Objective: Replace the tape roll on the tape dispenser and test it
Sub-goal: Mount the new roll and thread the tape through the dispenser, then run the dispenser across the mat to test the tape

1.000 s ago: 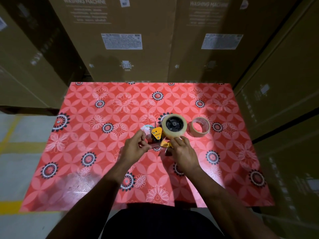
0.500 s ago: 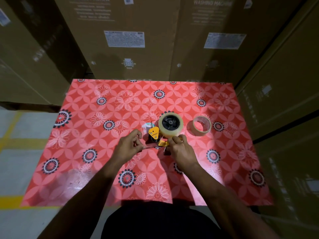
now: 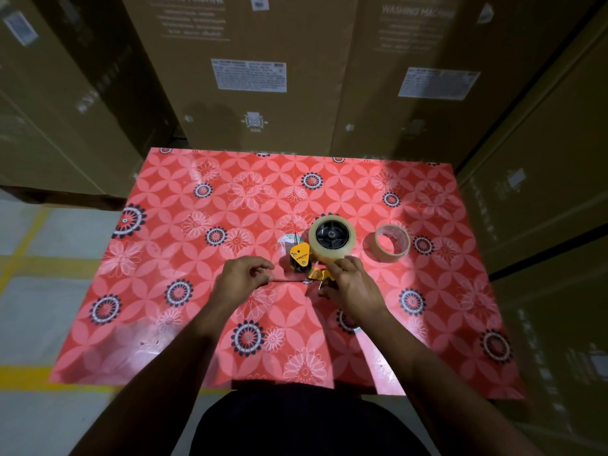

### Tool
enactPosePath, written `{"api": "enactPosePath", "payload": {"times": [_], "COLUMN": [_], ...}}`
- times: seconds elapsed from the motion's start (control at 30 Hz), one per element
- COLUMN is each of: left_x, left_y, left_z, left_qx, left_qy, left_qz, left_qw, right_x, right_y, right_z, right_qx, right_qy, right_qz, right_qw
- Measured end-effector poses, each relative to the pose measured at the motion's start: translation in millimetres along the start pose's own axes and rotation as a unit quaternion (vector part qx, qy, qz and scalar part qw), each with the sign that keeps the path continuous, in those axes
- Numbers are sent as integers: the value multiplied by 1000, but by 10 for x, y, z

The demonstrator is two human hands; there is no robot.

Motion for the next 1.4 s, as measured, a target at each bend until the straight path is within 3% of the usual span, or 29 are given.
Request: {"api": "enactPosePath", "payload": {"times": [0.13, 0.67, 0.8, 0.93, 1.0, 1.1, 1.17, 1.27, 1.3, 1.4], "left_x": [-3, -5, -26, -107, -126, -124, -111, -117, -129, -190], "left_y": [-24, 91, 88, 162, 197, 226, 236, 235, 218, 176], "left_z": [10, 43, 37, 7, -37, -130, -225, -368, -406, -529], "left_qx": [17, 41, 54, 27, 2, -18, -39, -65, -67, -71], "left_qy": [-19, 32, 61, 45, 35, 8, -7, -27, -36, -74], "left_qz": [31, 51, 16, 0, -12, -9, -9, -27, -26, 11], "left_qw": [999, 997, 997, 999, 999, 1000, 999, 997, 997, 995], "right_x": [-45, 17, -83, -326, -214, 302, 518, 719, 751, 810], "right_y": [5, 135, 35, -432, -858, -950, -844, -530, -424, -161], "right_z": [20, 239, 202, -130, -280, -444, -458, -423, -407, -399], "right_qx": [12, 40, 75, 135, 256, 380, 363, 307, 288, 247], "right_qy": [-11, -28, -36, -152, -110, 116, 223, 345, 377, 434], "right_qz": [11, -13, 73, 189, 315, 550, 617, 724, 739, 756], "right_qw": [1000, 999, 994, 961, 907, 735, 662, 512, 478, 423]}}
Point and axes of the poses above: each hand's wrist, its own z-axis towards the middle knuckle, its own x-axis out of the palm, y = z × x, the point moved 10 cm from there along z, towards the middle knuckle, and after that the axes turned 9 degrees about z, right-handed, at the moved point
